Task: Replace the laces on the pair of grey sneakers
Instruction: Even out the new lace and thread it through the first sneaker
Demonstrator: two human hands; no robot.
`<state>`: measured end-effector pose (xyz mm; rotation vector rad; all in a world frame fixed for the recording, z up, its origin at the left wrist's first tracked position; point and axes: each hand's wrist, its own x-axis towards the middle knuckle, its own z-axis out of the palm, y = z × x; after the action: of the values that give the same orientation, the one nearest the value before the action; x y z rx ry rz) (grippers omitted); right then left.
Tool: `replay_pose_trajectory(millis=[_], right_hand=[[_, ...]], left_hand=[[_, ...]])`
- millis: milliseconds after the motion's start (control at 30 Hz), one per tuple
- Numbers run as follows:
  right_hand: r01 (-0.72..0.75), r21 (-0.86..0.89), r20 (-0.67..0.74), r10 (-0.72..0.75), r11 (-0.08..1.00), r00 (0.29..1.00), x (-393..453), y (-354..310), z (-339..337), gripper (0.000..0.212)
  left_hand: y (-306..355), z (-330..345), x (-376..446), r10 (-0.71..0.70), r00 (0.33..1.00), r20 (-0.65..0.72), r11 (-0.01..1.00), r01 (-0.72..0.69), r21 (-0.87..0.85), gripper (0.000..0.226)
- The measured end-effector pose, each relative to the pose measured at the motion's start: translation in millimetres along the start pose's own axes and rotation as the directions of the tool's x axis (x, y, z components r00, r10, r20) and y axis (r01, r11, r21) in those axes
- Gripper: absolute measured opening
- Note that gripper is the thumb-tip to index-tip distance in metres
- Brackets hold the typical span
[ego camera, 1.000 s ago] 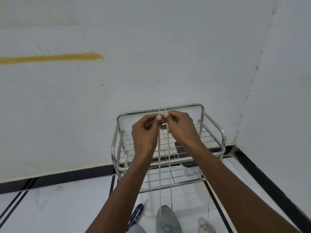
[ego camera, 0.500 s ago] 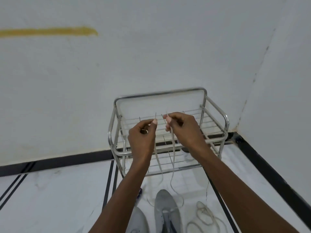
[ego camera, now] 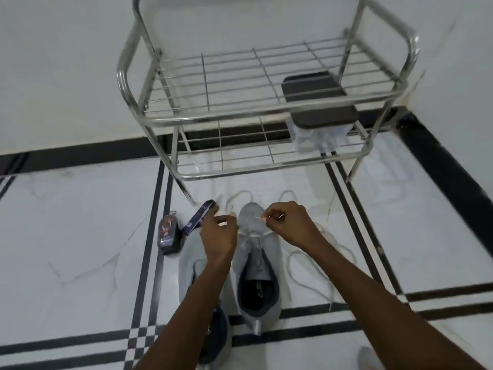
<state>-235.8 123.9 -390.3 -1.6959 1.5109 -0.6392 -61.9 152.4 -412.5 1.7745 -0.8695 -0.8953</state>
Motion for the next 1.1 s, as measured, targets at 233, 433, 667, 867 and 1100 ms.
replay_pose_trajectory(millis=[233,433,667,867,1100], right_hand=[[-0.037,-0.028,0.081,0.039,0.999,0.996,-10.0,34.6,36.9,0.005],[-0.076,-0.06,0.131,0.083,0.995,0.988,-10.9,41.3,52.9,0.006],[-0.108,-0.069,0.126,0.116,0.992,0.985,-12.9,56.8,64.2,0.007],[-0.183,0.01,0.063,0.182,0.983,0.981,-15.5,60.3,66.3,0.01],[-0.101,-0.049,0.005,0.101,0.994,0.995,-22.8,53.3,76.0,0.012]], left_hand=[[-29.4,10.3,-37.8,-0.036,0.989,0.146,0.951,-0.011,0.308,0.027],[-51.4,-0.2,-40.5,0.093,0.974,0.208,0.906,-0.169,0.388,0.005],[-74.5,2.7,-45.5,0.182,0.963,0.199,0.937,-0.231,0.261,0.015],[-85.4,3.3,-46.1,0.185,0.964,0.191,0.954,-0.223,0.202,0.024],[-90.0,3.8,-43.8,0.184,0.968,0.168,0.959,-0.215,0.187,0.024]])
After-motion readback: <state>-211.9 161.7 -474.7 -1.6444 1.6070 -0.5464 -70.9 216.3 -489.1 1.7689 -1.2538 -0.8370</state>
